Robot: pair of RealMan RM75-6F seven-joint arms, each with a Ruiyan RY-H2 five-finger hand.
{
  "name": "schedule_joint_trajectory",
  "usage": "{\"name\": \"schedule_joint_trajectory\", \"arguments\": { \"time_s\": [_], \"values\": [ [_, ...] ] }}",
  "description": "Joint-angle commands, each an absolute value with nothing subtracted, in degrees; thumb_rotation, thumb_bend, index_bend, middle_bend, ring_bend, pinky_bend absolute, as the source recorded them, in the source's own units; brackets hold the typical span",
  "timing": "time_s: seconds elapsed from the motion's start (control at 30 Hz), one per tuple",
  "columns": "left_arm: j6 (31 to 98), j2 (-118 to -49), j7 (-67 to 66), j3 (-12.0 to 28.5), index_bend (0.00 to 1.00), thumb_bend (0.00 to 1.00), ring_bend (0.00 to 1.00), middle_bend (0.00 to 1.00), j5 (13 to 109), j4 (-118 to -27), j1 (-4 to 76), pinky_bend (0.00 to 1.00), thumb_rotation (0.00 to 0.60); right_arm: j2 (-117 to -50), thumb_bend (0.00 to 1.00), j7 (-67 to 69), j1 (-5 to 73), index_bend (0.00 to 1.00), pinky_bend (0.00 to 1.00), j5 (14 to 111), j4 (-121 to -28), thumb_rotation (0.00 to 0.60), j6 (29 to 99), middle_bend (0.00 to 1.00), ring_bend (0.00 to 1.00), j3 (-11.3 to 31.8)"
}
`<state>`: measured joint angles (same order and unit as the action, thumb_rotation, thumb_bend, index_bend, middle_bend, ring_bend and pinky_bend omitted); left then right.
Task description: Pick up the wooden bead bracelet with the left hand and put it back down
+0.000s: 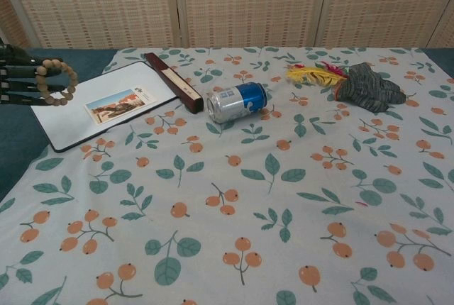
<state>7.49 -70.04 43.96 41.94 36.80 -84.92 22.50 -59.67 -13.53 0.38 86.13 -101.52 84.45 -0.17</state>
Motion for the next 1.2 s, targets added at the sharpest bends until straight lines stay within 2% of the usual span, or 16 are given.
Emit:
{"name": "schedule_joint_trajectory", "arguments": {
  "time_s": [0.03,0.17,0.3,0.63,0.77,0.87,0.93,1.0,1.07,1.2],
  "values": [
    [8.1,-69.9,44.4,41.5,0.27,0.52,0.19,0.55,36.3,-85.0,22.6,0.0,0.6,-59.7,0.19,-13.6,0.4,0.0,0.0,86.1,-101.6,0.32,84.3,0.0,0.0,-0.2],
    [9.8,-69.4,44.6,40.3,0.27,0.5,0.21,0.64,36.0,-85.5,23.2,0.0,0.6,-59.7,0.19,-13.7,0.4,0.0,0.0,86.1,-101.6,0.321,84.3,0.0,0.0,-0.1],
    [10.8,-69.0,44.6,38.9,0.27,0.49,0.23,0.69,35.7,-85.7,24.0,0.0,0.6,-59.7,0.19,-13.7,0.4,0.0,0.0,86.0,-101.6,0.32,84.4,0.0,0.0,-0.1],
    [12.3,-68.5,45.5,37.3,0.27,0.48,0.27,0.73,35.0,-85.9,24.9,0.0,0.599,-59.8,0.19,-13.9,0.5,0.0,0.0,85.8,-101.5,0.319,84.1,0.0,0.0,0.0],
    [12.4,-68.4,45.9,37.2,0.27,0.48,0.28,0.73,35.0,-85.9,25.0,0.0,0.574,-59.7,0.19,-13.9,0.5,0.0,0.0,85.9,-101.6,0.32,84.0,0.0,0.0,-0.1],
    [12.3,-68.4,46.1,37.3,0.27,0.59,0.28,0.74,35.3,-86.1,24.9,0.0,0.535,-59.7,0.19,-13.9,0.5,0.0,0.0,85.9,-101.7,0.32,84.2,0.0,0.0,0.0],
    [12.6,-68.5,46.1,37.3,0.27,0.79,0.28,0.72,35.7,-86.3,24.8,0.0,0.542,-59.7,0.19,-13.8,0.4,0.0,0.0,85.9,-101.7,0.319,84.2,0.0,0.0,0.0],
    [12.2,-68.4,46.2,37.5,0.27,0.95,0.28,0.72,36.1,-86.6,24.6,0.0,0.568,-59.7,0.19,-13.8,0.4,0.0,0.0,86.0,-101.7,0.32,84.4,0.0,0.0,0.0],
    [11.8,-68.4,45.8,37.5,0.27,1.0,0.28,0.71,37.0,-86.7,24.6,0.0,0.589,-59.6,0.19,-13.7,0.3,0.0,0.0,85.9,-101.7,0.319,84.6,0.0,0.0,0.1],
    [11.1,-68.4,45.2,37.9,0.27,1.0,0.27,0.7,38.8,-86.9,24.4,0.0,0.6,-59.5,0.19,-13.5,0.2,0.0,0.0,85.9,-101.7,0.319,84.8,0.0,0.0,0.1]
  ]
}}
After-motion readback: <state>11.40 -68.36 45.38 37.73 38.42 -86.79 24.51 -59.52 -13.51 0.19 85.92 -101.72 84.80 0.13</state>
